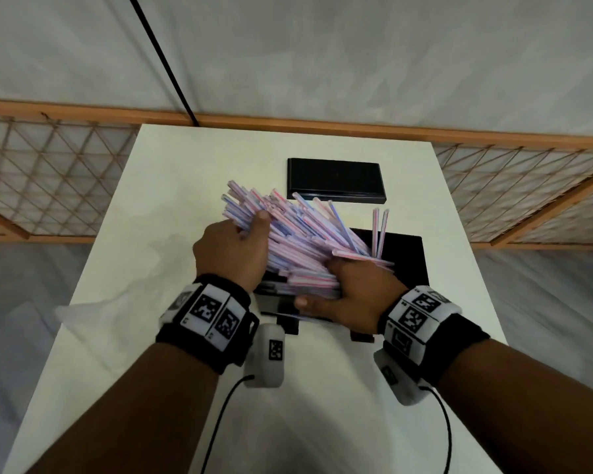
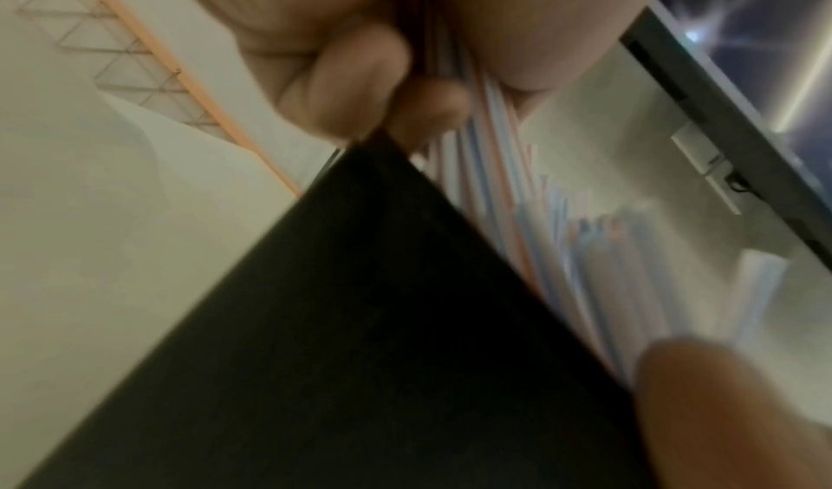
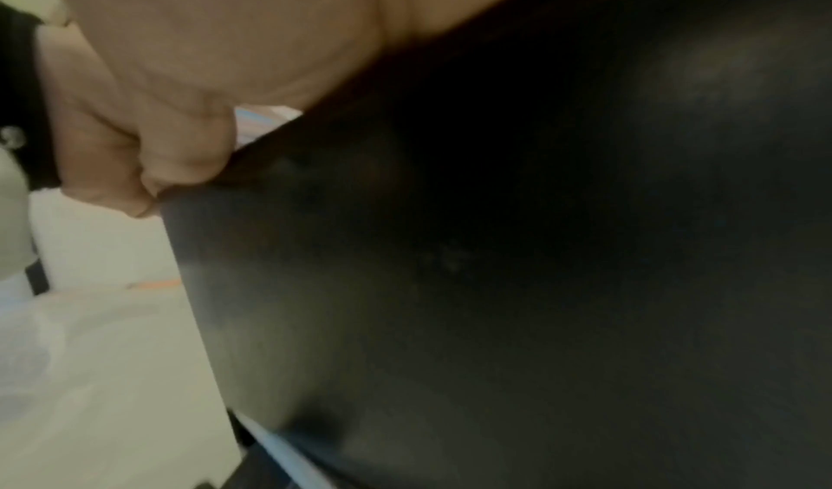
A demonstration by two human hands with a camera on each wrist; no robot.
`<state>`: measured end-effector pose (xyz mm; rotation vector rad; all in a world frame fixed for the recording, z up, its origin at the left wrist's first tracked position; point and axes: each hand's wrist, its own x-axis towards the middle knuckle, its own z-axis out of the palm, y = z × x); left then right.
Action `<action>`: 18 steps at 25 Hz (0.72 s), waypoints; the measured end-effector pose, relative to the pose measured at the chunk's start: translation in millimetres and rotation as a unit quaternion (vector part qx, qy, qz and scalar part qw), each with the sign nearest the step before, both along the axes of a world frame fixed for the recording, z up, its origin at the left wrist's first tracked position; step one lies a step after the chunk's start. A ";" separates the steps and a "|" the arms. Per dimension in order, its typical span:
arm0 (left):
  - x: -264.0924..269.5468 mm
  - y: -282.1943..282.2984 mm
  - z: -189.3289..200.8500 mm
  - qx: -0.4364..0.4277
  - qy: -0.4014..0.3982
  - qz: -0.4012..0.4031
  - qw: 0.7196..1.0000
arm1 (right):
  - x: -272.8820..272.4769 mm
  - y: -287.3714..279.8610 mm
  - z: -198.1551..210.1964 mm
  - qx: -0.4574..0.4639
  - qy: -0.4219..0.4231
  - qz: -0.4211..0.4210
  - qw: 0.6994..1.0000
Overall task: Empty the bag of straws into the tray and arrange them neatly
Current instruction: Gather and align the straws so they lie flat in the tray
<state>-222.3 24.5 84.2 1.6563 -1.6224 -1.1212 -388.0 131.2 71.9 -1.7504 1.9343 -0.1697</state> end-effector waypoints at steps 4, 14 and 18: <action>1.4 0.2 -3.8 0.031 0.030 0.027 0.999 | -3.0 5.3 6.3 -0.031 -0.016 -0.014 0.999; -14.9 22.3 -18.8 0.148 0.273 0.040 0.950 | -8.6 19.6 4.7 -0.053 0.083 -0.036 0.995; -14.0 15.3 -23.8 0.138 0.281 0.060 0.948 | -8.9 24.1 3.2 -0.058 0.053 -0.054 0.995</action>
